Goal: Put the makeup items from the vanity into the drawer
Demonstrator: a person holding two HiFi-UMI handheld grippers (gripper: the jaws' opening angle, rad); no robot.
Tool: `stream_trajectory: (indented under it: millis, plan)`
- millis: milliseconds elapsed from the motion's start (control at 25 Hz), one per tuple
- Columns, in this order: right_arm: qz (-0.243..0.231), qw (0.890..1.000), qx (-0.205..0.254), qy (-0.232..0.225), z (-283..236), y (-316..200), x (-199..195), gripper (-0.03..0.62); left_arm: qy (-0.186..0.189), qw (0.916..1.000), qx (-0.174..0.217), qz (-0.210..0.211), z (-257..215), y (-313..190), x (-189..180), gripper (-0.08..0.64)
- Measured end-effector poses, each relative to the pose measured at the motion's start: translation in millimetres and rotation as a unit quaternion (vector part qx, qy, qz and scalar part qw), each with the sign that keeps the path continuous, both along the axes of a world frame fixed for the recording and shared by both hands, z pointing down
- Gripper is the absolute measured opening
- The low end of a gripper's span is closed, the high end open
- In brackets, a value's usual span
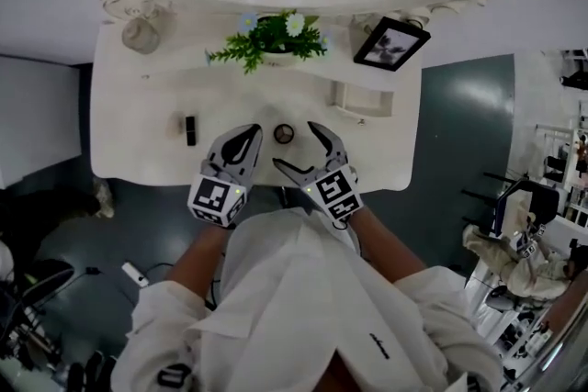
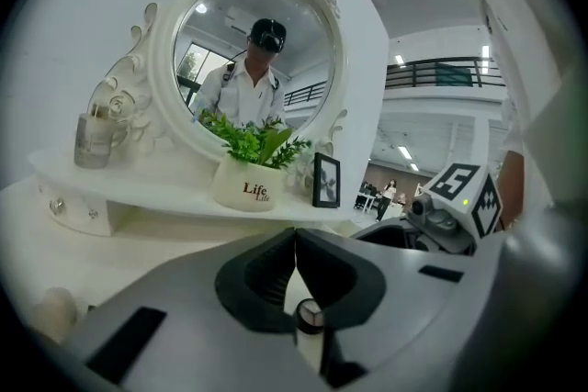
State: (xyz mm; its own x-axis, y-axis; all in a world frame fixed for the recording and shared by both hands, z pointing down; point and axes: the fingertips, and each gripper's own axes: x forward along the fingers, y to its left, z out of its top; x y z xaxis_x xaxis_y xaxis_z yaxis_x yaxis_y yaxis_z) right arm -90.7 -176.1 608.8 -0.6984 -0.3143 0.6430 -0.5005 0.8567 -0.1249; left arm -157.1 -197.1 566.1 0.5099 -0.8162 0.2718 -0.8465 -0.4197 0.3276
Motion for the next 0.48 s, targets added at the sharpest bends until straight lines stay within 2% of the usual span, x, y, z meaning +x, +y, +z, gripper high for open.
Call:
stream_trajectory:
  millis: [280, 480]
  plan:
    - [-0.030, 0.999, -0.013, 0.021, 36.2, -1.5, -0.7, 0.455, 0.001, 0.9997, -0.012, -0.020, 23.7, -6.1, 4.3, 0.026]
    - [-0.031, 0.999, -0.025, 0.030, 58.3, -4.6, -5.1, 0.454, 0.000, 0.9996, -0.015, -0.024, 36.8, -5.8, 8.8, 0.026]
